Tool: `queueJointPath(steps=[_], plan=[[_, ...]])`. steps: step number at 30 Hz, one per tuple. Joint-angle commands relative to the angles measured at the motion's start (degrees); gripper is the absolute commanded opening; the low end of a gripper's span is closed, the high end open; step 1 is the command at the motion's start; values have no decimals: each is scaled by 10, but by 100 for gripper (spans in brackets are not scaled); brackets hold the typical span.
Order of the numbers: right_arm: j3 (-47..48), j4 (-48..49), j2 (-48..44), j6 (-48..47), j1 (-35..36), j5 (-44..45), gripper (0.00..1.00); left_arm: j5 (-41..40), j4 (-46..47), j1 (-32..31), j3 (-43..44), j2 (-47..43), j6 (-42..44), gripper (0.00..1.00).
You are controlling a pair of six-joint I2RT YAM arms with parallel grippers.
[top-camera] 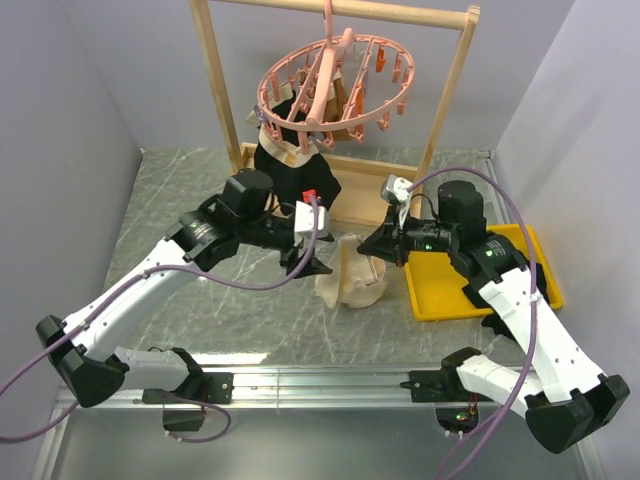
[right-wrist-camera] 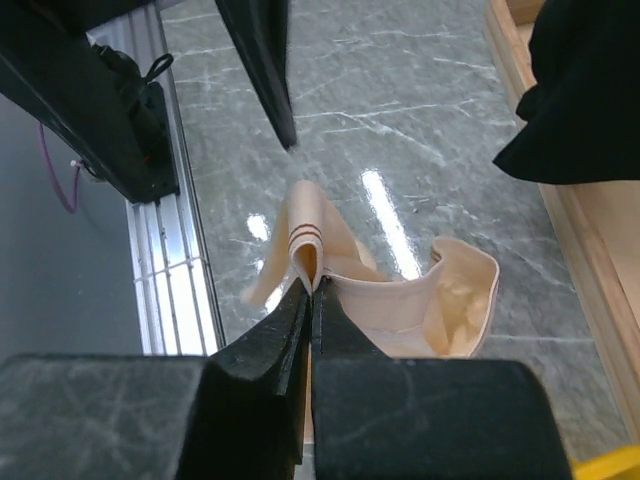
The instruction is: Clip the underwear to the hanger
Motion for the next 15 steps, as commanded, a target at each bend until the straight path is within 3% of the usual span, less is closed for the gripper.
queueJointPath(steps=[1, 13, 15], plan=[[-5, 42, 0, 6, 20, 15, 0, -44, 42, -20, 7, 14, 15, 69], [-22, 59, 8, -1, 87, 53, 0, -73, 76, -47, -21, 21, -11, 56], [-22, 62, 8, -1, 90, 56, 0, -74, 77, -47, -20, 23, -18, 50]])
